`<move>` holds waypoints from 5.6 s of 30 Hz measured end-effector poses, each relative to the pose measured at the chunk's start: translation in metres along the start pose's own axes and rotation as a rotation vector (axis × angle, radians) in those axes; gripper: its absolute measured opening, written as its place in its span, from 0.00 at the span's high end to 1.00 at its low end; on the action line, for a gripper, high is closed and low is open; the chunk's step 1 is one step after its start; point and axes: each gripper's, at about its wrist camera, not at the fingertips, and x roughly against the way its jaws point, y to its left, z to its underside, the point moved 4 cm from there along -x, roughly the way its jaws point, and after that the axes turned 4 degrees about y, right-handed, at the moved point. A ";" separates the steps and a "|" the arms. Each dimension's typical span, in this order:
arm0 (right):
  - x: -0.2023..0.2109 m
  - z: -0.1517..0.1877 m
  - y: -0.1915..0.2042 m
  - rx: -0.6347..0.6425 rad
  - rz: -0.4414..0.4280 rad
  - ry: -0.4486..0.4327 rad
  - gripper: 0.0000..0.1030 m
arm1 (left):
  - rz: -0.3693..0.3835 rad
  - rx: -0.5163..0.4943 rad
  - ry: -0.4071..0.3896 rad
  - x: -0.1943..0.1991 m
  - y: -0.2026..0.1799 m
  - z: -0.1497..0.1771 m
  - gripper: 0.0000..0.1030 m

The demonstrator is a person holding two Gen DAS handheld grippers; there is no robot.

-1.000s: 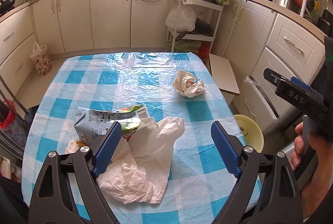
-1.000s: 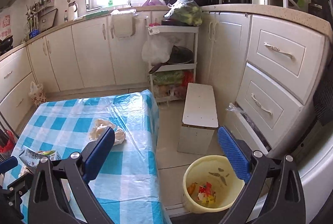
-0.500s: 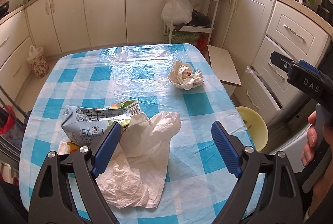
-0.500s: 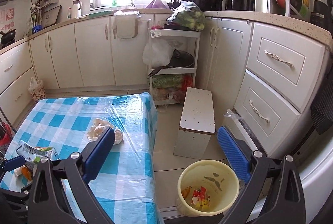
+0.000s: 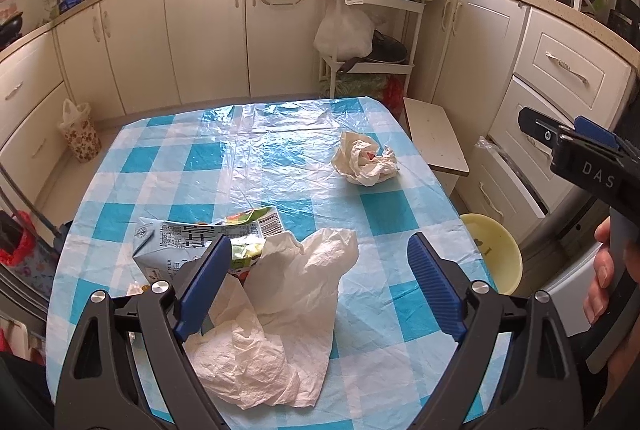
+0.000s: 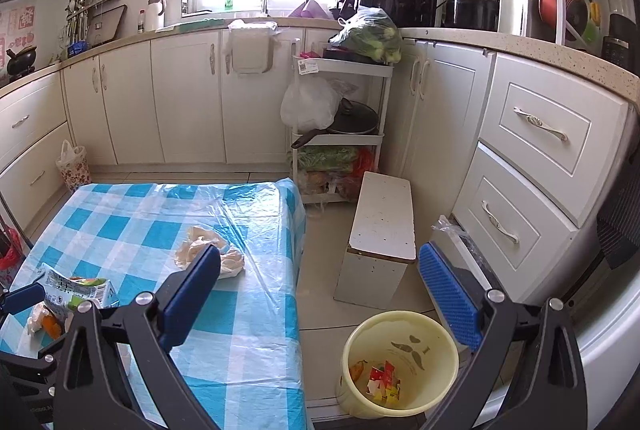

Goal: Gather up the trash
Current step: 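Move both tools back over the tissues and milk carton on the table, then grasp the white tissue with the right gripper and lift it, then grasp the milk carton with the left gripper while the right holds the tissue, then carry the carton and tissue to the yellow bucket and open both grippers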

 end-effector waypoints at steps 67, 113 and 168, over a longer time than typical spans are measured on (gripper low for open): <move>-0.042 0.046 0.102 0.112 -0.381 0.349 0.07 | -0.136 -0.402 0.064 -0.014 0.101 -0.005 0.16; -0.015 0.086 0.166 0.217 -0.858 0.487 0.77 | -0.180 -0.620 0.113 -0.022 0.092 0.000 0.16; -0.026 0.037 0.033 -0.305 -0.820 0.248 0.65 | 0.293 -0.053 0.111 0.011 0.060 -0.039 0.54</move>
